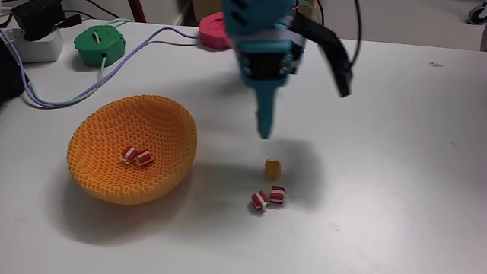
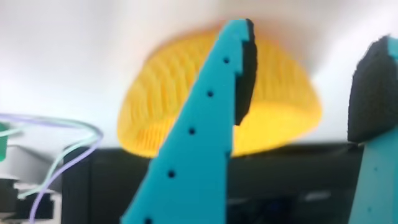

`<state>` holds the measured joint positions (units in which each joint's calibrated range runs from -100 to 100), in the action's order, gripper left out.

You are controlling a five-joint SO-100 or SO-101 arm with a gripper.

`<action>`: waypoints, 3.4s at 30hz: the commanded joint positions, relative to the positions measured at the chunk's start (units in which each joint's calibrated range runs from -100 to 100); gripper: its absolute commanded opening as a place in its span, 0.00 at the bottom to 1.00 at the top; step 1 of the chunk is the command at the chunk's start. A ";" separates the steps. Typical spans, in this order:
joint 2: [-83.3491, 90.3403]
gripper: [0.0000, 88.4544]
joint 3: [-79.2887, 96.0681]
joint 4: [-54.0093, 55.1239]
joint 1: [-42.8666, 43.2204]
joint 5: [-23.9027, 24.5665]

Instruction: Place cube pieces into the yellow basket

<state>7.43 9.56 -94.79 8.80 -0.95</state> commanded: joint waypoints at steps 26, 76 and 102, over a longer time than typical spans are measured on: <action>-19.74 0.25 1.18 21.72 -0.32 1.22; -8.94 0.29 -21.83 -3.13 -2.74 0.83; -35.27 0.24 -28.19 11.21 1.36 6.84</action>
<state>-28.28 -14.88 -84.25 11.12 6.32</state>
